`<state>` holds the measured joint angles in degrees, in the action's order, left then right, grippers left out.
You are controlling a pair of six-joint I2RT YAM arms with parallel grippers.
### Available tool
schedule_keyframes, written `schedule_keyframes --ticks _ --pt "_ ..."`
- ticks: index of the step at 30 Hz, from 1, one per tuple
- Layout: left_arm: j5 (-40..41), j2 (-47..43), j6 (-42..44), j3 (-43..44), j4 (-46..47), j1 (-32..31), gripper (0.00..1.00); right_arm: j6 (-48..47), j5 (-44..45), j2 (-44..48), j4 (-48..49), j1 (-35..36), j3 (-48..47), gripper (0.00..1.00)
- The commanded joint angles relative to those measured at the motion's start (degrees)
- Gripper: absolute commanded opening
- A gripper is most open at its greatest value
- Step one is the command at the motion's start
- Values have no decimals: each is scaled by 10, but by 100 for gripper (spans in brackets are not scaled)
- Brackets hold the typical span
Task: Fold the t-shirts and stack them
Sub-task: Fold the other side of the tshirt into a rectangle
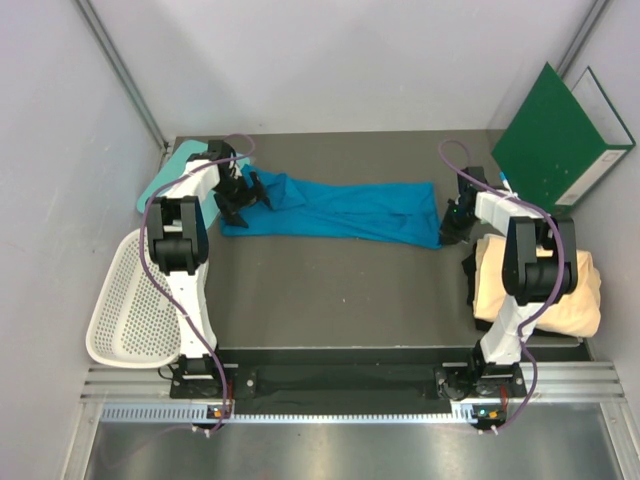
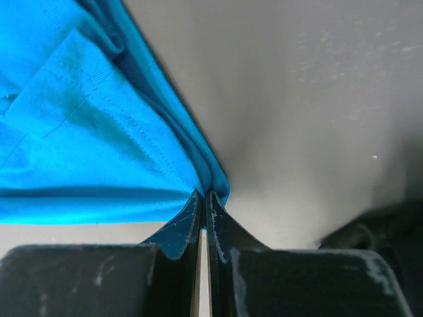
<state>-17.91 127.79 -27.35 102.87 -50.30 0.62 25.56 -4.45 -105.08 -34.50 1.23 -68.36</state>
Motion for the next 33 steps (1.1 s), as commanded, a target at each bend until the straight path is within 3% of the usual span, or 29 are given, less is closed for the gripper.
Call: schedule_keyframes --ticks 1,5,8,9,12,21,29,33 --pt "125 62 28 -43 -32 12 99 2 41 9 1 -29 -23 0" --pt "121 62 33 -39 -33 12 99 -6 32 -25 -14 -33 -39 0" --pt "111 52 43 -31 -32 12 99 -5 37 -18 -13 -29 -42 35" --pt "110 48 45 -32 -30 12 99 -3 41 0 -8 -27 -39 60" --pt "82 19 54 -30 -23 10 99 -2 43 30 0 -27 -35 86" --pt "24 -50 54 -19 35 0 99 8 49 37 -2 -26 -56 92" --pt "0 -14 24 44 74 0 99 10 47 37 1 -26 -47 92" --pt "-7 20 17 83 75 0 86 11 31 42 3 -27 -35 92"
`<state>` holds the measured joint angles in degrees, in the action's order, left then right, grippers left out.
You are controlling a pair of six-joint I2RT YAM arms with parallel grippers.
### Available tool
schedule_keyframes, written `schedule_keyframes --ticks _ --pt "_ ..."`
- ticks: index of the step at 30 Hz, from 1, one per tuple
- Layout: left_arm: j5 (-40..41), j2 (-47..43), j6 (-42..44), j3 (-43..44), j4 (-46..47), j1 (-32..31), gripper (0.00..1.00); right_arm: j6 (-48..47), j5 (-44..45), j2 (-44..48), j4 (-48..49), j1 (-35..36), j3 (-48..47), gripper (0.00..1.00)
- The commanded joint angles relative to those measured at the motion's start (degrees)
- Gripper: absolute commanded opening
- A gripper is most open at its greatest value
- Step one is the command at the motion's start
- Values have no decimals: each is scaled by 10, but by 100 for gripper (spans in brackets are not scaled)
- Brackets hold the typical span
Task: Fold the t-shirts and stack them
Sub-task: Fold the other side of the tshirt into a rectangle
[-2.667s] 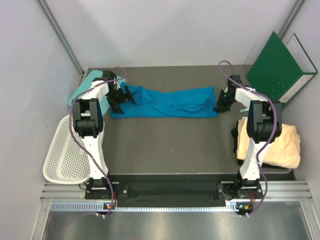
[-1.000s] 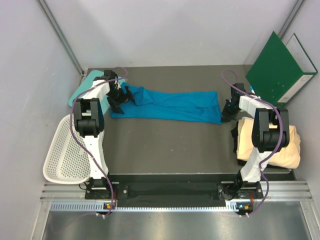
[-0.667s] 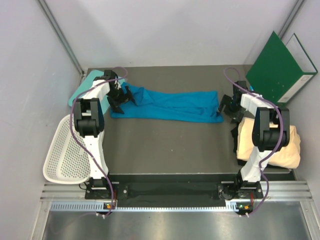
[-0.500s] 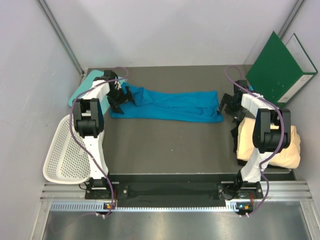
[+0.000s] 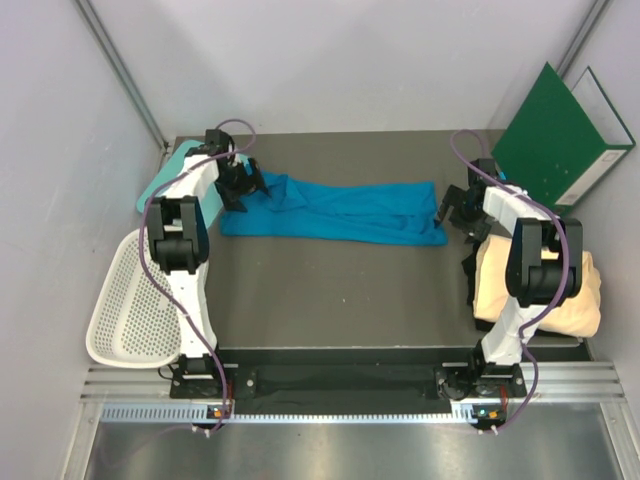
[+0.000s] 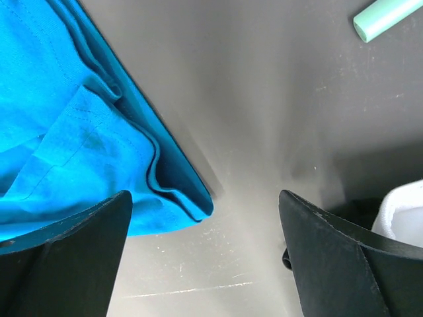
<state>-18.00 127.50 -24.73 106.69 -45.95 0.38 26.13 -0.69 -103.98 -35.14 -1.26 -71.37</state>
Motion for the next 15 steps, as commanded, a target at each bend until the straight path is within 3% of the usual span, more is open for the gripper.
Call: schedule_keyframes --ticks 1,3,4,13,15 --pt "-8 29 -8 49 32 2 83 5 -8 30 9 -2 -3 92" --pt "-12 44 -10 60 32 3 67 5 -9 31 9 -2 -1 92" --pt "-13 49 -10 61 32 2 63 6 -9 32 9 -2 1 92" --pt "-7 60 1 48 43 -19 56 6 -9 33 5 -2 -3 92" --pt "-2 68 -1 47 51 -24 49 6 -13 31 4 -2 -4 92"
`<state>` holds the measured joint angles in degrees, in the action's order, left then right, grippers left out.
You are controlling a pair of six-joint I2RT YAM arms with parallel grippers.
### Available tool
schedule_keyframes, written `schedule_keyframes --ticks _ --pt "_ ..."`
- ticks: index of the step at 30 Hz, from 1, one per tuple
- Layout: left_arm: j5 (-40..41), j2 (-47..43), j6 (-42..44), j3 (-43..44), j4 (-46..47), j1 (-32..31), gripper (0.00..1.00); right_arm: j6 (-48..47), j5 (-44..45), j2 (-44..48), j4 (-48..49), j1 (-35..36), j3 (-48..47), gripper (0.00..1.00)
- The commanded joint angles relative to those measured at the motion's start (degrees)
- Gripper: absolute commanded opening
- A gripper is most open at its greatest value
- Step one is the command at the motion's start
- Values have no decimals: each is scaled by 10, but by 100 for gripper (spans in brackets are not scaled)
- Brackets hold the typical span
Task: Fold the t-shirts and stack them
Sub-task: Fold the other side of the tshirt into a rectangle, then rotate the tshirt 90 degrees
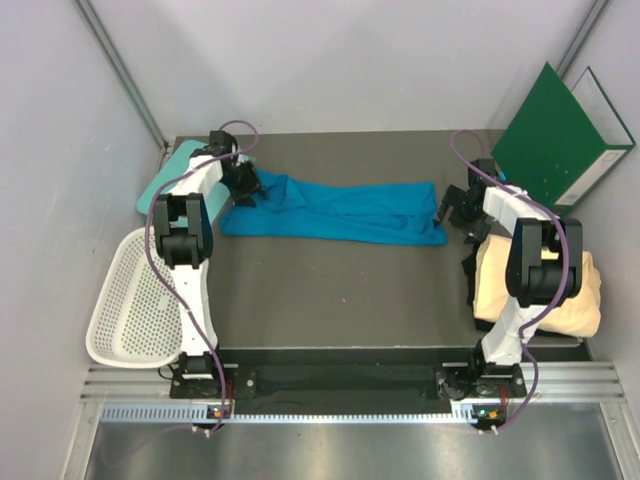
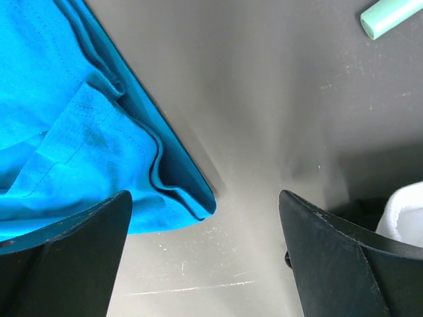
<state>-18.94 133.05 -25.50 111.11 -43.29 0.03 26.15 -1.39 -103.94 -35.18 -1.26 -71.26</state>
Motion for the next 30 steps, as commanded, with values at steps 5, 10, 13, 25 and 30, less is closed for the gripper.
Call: schedule_keyframes --ticks 5,10,13,25,30 --pt "7 32 -7 9 43 -38 8 7 -10 33 5 -2 -2 92" --pt "4 34 -7 23 42 -48 0 8 -13 39 8 -2 14 92" --pt "4 5 -4 19 42 -48 0 9 -15 45 14 -2 25 92" --pt "-25 -64 -20 54 39 -48 0 12 -25 39 21 -1 35 92" --pt "-12 -64 -13 60 10 -48 50 12 -29 35 24 -1 33 92"
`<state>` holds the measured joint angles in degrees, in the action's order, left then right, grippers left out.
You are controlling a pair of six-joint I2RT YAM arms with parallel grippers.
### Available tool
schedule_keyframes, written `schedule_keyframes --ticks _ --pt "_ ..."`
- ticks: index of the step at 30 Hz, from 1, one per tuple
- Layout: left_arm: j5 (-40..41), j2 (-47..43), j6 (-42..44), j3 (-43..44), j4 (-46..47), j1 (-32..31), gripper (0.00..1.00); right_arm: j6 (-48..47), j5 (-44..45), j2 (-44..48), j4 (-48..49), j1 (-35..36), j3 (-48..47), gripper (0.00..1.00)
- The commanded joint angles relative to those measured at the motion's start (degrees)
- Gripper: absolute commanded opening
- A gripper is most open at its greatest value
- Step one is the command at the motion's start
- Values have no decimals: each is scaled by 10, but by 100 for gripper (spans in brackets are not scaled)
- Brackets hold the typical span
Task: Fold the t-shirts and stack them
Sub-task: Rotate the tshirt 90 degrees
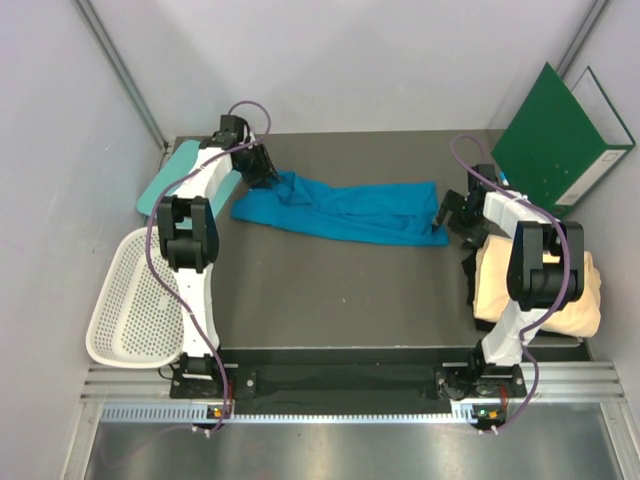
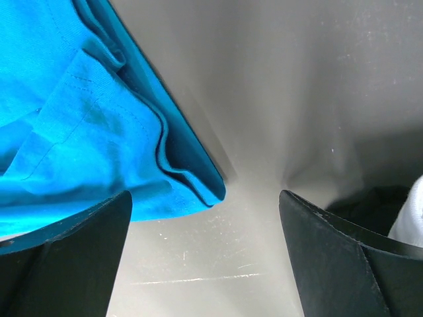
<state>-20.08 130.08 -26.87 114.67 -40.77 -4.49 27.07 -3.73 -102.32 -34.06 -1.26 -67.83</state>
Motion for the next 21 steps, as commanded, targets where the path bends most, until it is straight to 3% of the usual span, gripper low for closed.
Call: schedule_keyframes --ticks 1,3,4,16,21 --pt "17 -34 3 23 -24 -2 65 2 -7 19 12 -2 -1 92" --pt "33 -31 16 20 -43 -2 95 2 -6 19 13 -1 -3 93" --pt "52 -31 19 18 -55 -2 99 3 -6 20 13 -1 -3 93" --pt "214 -106 65 -103 -83 30 99 -10 -1 4 1 -2 -37 93" --pt "232 -97 57 -150 -92 41 99 -9 -4 -7 3 -1 -47 93"
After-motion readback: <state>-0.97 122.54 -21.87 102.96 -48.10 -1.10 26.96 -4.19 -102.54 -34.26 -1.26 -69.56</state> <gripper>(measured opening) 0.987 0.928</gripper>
